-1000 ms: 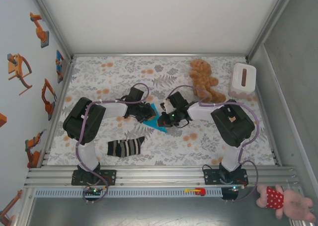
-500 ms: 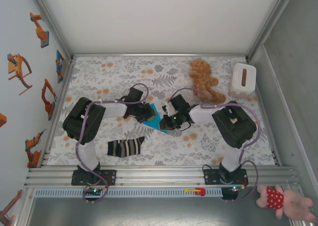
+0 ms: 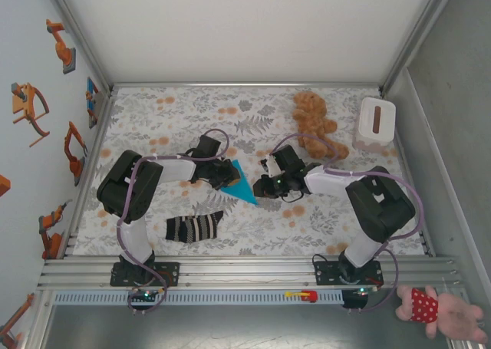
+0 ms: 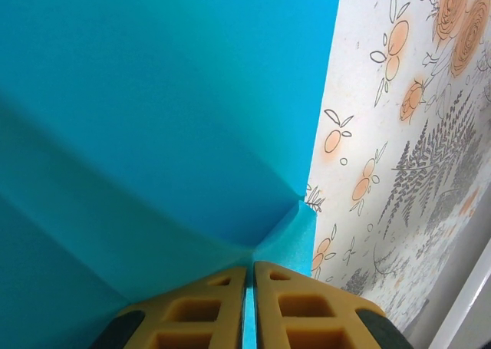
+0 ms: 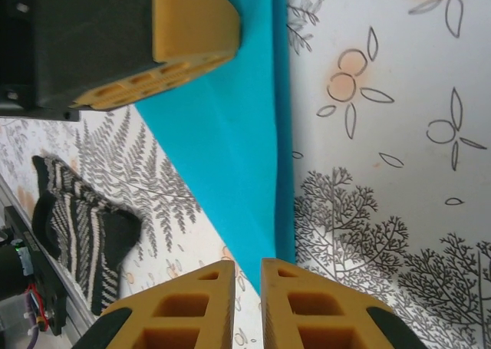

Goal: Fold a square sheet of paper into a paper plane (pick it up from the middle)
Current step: Fourth fold the wing at the center of the table.

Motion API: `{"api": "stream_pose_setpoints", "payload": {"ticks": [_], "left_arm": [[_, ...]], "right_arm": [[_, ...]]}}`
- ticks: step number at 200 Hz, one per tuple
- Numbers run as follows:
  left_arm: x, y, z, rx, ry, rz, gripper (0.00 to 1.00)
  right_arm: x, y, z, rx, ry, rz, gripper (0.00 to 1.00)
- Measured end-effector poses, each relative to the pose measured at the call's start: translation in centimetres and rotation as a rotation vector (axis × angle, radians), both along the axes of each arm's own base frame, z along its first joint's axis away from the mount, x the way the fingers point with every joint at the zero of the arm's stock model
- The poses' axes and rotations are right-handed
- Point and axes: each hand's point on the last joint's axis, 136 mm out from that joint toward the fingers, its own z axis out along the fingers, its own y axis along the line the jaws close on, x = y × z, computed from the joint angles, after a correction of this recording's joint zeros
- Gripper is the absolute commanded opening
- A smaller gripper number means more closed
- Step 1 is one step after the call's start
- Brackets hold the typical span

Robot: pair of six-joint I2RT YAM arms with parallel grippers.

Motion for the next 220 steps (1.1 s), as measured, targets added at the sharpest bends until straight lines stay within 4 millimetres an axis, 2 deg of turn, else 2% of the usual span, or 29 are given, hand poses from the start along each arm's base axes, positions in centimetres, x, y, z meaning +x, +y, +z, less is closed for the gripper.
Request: {"api": "stream_pose_setpoints", "payload": {"ticks": [83, 159, 220], "left_arm": [[0.0, 0.0, 0.0, -0.008, 0.003, -0.002, 0.13], [0.0, 0.0, 0.0, -0.008, 0.003, -0.002, 0.13], [0.0, 0.0, 0.0, -0.008, 0.003, -0.001, 0.13]], "right_arm": [[-1.0, 0.1, -1.8, -0.006, 0.068, 0.03, 0.14], [-1.1, 0.0, -2.2, -0.014, 0.073, 0.036, 0.09], [-1.3, -0.2, -2.4, -0.024, 0.079, 0.042, 0.09]]}}
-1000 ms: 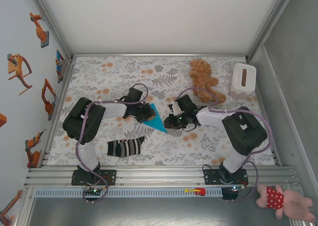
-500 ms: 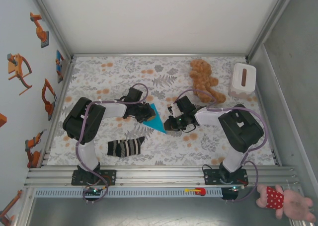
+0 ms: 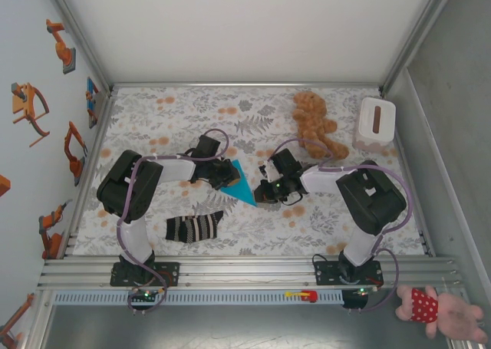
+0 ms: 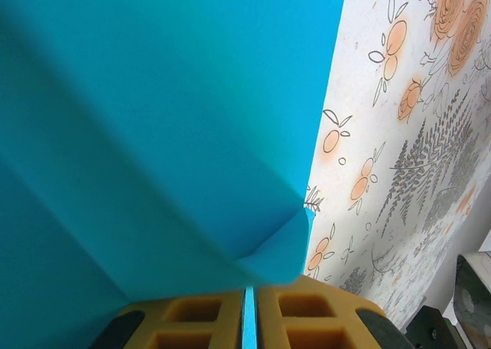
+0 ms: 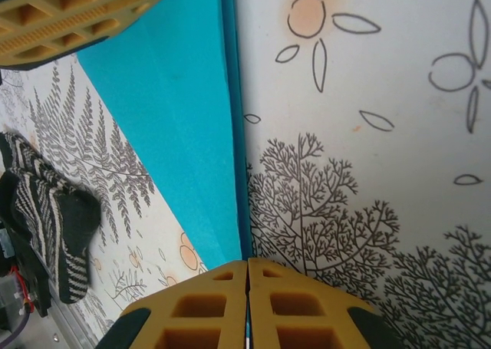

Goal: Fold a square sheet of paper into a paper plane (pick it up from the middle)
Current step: Fourth fold the wing at the center of the table.

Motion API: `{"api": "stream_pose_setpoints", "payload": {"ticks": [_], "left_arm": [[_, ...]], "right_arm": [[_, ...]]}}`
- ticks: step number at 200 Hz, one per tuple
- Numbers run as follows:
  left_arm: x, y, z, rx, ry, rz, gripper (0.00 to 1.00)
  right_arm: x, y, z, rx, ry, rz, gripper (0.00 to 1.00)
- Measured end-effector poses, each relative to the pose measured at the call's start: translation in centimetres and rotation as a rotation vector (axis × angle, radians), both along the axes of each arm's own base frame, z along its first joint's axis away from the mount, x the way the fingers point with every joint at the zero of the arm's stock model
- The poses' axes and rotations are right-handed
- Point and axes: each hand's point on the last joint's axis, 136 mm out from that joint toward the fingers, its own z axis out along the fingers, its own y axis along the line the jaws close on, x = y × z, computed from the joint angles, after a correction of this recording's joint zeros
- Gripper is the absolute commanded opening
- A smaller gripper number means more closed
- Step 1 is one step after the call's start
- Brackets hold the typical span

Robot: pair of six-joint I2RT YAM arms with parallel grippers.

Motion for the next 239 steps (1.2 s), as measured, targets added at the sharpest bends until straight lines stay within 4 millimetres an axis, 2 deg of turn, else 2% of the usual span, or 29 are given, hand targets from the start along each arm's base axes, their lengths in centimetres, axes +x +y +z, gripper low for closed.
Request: {"api": "stream_pose_setpoints", "payload": {"ticks": [16, 40, 72, 94, 124, 148, 239], "left_arm": [[0.0, 0.0, 0.0, 0.0, 0.0, 0.0, 0.13], [0.0, 0.0, 0.0, 0.0, 0.0, 0.0, 0.13], [0.0, 0.0, 0.0, 0.0, 0.0, 0.0, 0.13], [0.0, 0.0, 0.0, 0.0, 0.001, 0.0, 0.13], [0.0, 0.0, 0.0, -0.001, 0.001, -0.001, 0.13], [0.0, 0.0, 0.0, -0.001, 0.003, 0.0, 0.13], [0.0, 0.1, -0.1, 0.002, 0.011, 0.007, 0.12]], "right_arm": [[0.0, -0.1, 0.5, 0.002, -0.012, -0.001, 0.1], [0.6, 0.3, 2.5, 0.036, -0.063, -0.003, 0.1], [2.1, 1.7, 3.7, 0.074, -0.089, 0.006, 0.06], [2.7, 2.6, 3.3, 0.084, -0.079, 0.018, 0.04], [2.7, 3.2, 1.9, 0.072, -0.043, 0.032, 0.03], [2.3, 3.2, 0.9, 0.062, -0.015, 0.037, 0.02], [0.8, 2.3, -0.2, 0.053, 0.009, 0.058, 0.01]]}}
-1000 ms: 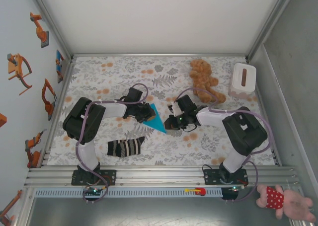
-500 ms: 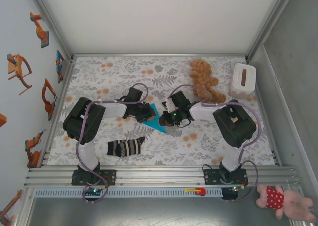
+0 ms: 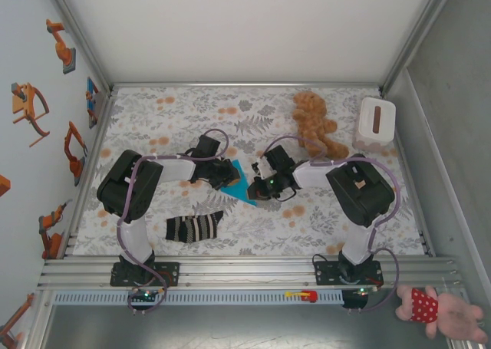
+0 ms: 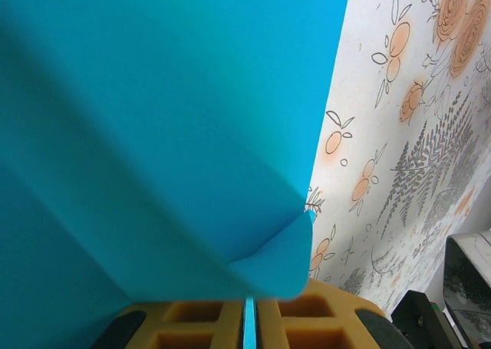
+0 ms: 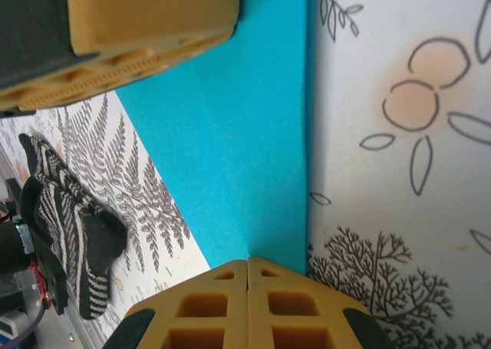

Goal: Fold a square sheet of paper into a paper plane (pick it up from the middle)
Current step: Fourth fold the wing at the center of the table.

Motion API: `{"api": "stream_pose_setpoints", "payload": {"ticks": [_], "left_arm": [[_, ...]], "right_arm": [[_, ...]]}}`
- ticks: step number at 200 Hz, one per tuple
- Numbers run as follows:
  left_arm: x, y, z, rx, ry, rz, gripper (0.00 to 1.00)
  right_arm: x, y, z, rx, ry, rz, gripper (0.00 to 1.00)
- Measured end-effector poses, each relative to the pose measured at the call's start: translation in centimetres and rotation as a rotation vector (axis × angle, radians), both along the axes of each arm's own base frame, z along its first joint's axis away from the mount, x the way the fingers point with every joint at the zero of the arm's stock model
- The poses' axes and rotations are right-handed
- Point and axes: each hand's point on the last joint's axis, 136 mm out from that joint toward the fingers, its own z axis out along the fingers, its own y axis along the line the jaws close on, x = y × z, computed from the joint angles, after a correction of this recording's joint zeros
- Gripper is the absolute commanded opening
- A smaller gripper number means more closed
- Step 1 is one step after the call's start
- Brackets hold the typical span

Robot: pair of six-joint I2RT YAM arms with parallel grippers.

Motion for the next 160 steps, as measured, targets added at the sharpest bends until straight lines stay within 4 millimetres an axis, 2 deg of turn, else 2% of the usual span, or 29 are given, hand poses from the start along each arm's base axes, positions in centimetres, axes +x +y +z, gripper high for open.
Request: {"api": "stream_pose_setpoints", "payload": {"ticks": [51, 112, 138, 160], "left_arm": [[0.0, 0.0, 0.0, -0.002, 0.005, 0.003, 0.12], [0.0, 0.0, 0.0, -0.007, 0.008, 0.002, 0.12], [0.0, 0.0, 0.1, -0.011, 0.009, 0.001, 0.12], [0.0, 0.0, 0.1, -0.011, 0.009, 0.0, 0.12]], "right_arm": [[-1.7, -1.3, 0.0, -0.008, 0.006, 0.011, 0.0], [-4.7, -3.7, 0.1, -0.064, 0.053, 0.013, 0.0], [-4.0, -3.8, 2.1, -0.051, -0.016, -0.005, 0.0], [-2.1, -2.9, 4.1, -0.019, -0.093, -0.035, 0.0]]}}
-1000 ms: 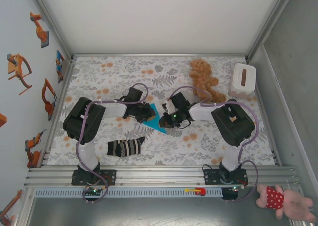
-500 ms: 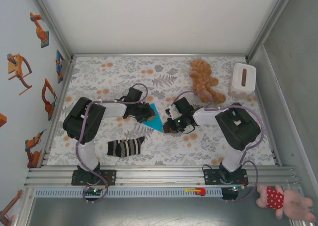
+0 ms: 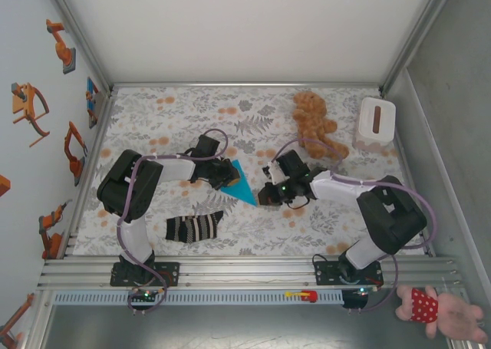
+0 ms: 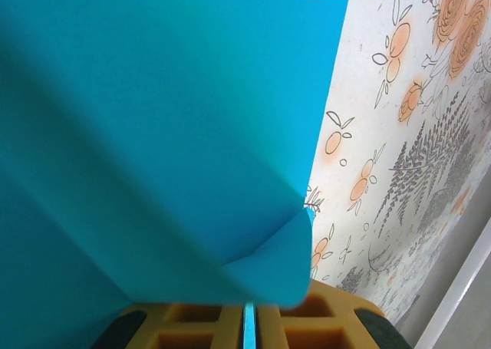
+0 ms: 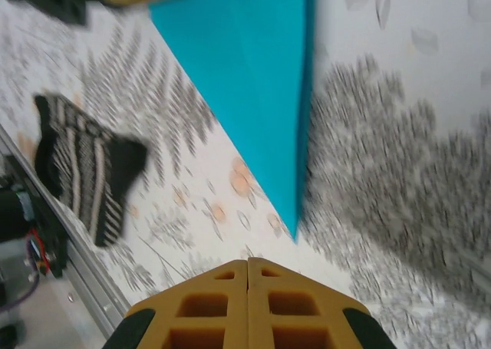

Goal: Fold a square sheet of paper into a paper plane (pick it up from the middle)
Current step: Fourth fold the wing at the center of the table.

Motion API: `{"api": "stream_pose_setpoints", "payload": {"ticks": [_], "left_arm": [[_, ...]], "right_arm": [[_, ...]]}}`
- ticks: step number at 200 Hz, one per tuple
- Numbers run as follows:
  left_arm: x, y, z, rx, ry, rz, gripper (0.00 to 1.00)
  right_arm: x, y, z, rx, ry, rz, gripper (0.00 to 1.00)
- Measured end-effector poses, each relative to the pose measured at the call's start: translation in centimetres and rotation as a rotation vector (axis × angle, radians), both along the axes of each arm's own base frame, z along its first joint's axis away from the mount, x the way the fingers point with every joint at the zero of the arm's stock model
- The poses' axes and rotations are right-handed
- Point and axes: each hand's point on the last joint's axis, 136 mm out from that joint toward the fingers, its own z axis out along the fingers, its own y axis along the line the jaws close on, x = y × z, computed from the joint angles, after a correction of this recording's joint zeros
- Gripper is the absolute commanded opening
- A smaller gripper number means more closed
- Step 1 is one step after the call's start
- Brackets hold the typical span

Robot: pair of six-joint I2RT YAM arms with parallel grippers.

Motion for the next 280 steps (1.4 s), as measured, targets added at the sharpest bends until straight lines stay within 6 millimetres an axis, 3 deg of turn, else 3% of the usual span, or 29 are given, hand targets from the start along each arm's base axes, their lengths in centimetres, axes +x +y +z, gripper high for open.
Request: {"api": "stream_pose_setpoints", "payload": {"ticks": [34, 79, 122, 172, 225, 254, 280], "left_arm": [[0.0, 0.0, 0.0, 0.001, 0.001, 0.0, 0.12], [0.0, 0.0, 0.0, 0.002, 0.003, -0.001, 0.12], [0.0, 0.0, 0.1, 0.004, 0.004, -0.001, 0.12], [0.0, -0.2, 0.4, 0.019, -0.023, -0.024, 0.12], [-0.9, -1.2, 2.7, 0.004, -0.1, -0.078, 0.12], [-1.7, -1.5, 2.1, 0.012, -0.096, -0.108, 0.12], [-2.0, -1.3, 0.5, 0.043, -0.07, -0.12, 0.12]], "right_arm": [[3.5, 2.4, 0.2, 0.035, -0.031, -0.037, 0.0], [5.2, 3.8, -2.1, 0.02, 0.011, -0.051, 0.0], [4.9, 3.7, -4.0, -0.012, 0.052, -0.048, 0.0], [4.9, 3.6, -4.1, -0.017, 0.051, -0.045, 0.0], [4.9, 3.6, -4.2, -0.018, 0.052, -0.045, 0.0], [4.9, 3.6, -4.2, -0.023, 0.058, -0.046, 0.0], [4.9, 3.6, -4.2, -0.025, 0.061, -0.046, 0.0]]}}
